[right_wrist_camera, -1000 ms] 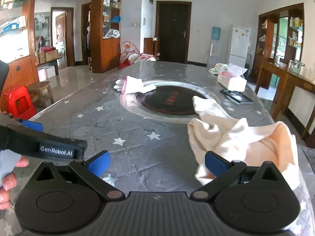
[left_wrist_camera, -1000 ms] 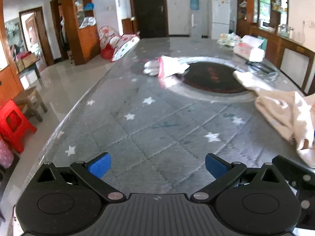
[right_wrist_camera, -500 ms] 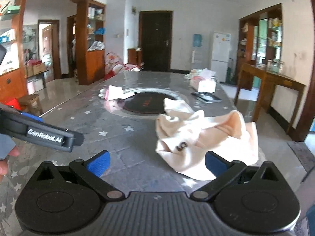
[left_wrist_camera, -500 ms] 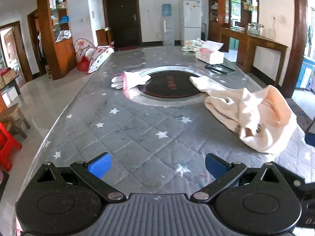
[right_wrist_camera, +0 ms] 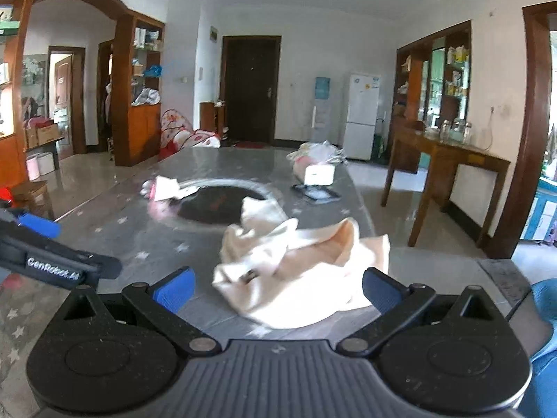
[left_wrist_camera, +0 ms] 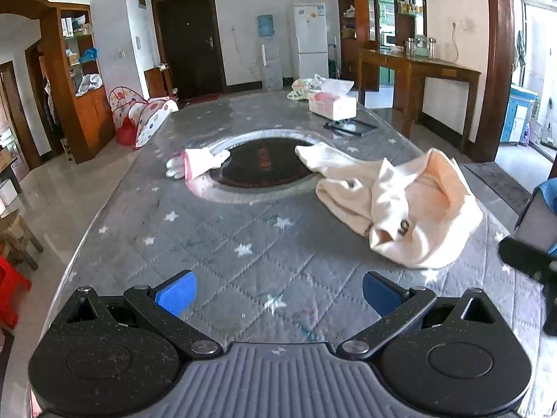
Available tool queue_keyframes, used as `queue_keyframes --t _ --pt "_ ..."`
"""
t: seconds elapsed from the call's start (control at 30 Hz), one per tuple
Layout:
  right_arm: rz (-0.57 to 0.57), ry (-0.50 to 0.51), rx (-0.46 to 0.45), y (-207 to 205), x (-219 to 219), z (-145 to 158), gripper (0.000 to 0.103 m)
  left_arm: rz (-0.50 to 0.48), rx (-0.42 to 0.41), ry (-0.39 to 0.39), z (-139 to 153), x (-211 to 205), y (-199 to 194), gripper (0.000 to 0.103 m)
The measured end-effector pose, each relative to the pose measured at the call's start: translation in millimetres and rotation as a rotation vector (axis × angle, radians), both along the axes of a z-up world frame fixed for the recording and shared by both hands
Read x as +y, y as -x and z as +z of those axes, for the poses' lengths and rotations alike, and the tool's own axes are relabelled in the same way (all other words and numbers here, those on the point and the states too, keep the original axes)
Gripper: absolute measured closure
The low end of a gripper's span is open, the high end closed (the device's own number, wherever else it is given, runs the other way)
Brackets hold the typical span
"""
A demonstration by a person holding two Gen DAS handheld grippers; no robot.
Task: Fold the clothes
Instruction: 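Grasp the sweatshirt edge with the left gripper while the right gripper grasps another edge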
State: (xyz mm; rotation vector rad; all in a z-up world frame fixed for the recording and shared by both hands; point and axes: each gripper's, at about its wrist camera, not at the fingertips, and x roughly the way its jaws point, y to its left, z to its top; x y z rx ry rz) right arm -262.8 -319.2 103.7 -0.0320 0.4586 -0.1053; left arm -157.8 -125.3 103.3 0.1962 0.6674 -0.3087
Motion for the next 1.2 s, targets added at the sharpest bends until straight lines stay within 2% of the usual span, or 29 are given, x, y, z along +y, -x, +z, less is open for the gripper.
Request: queue_keyframes --t 0.17,0.37,0.53,0.6,0.67,0.7,0.77,0.93,1.1,1.2 --pt "-0.002 -0.024 0.028 -16 -17 4 0.001 -0.014 0.053 0.045 0 -3 -17 0.000" --pt "0.010 -0.050 0.088 -56 -28 -7 0.014 -0.022 0.052 -0.020 -8 -16 -39 0.002" --pt "0.042 -0.091 0.142 -97 -33 -20 0.025 -0.034 0.072 -0.046 -13 -24 -66 0.009" --pt "0.052 -0.111 0.170 -113 -34 -27 0.035 -0.043 0.073 -0.063 -16 -28 -76 0.018" --pt "0.060 -0.133 0.199 -129 -35 -35 0.038 -0.055 0.089 -0.065 -20 -30 -85 0.023" --pt "0.064 -0.146 0.214 -136 -36 -41 0.040 -0.063 0.098 -0.065 -22 -31 -89 0.032" --pt "0.071 -0.168 0.239 -149 -37 -50 0.043 -0.077 0.117 -0.064 -27 -33 -97 0.040" --pt "0.083 -0.204 0.275 -176 -38 -66 0.045 -0.099 0.130 -0.065 -34 -38 -111 0.049" --pt "0.109 -0.265 0.308 -193 -39 -79 0.071 -0.096 0.140 -0.064 -38 -35 -122 0.052" --pt "0.129 -0.260 0.298 -195 -34 -81 0.089 -0.087 0.145 -0.060 -40 -30 -125 0.052"
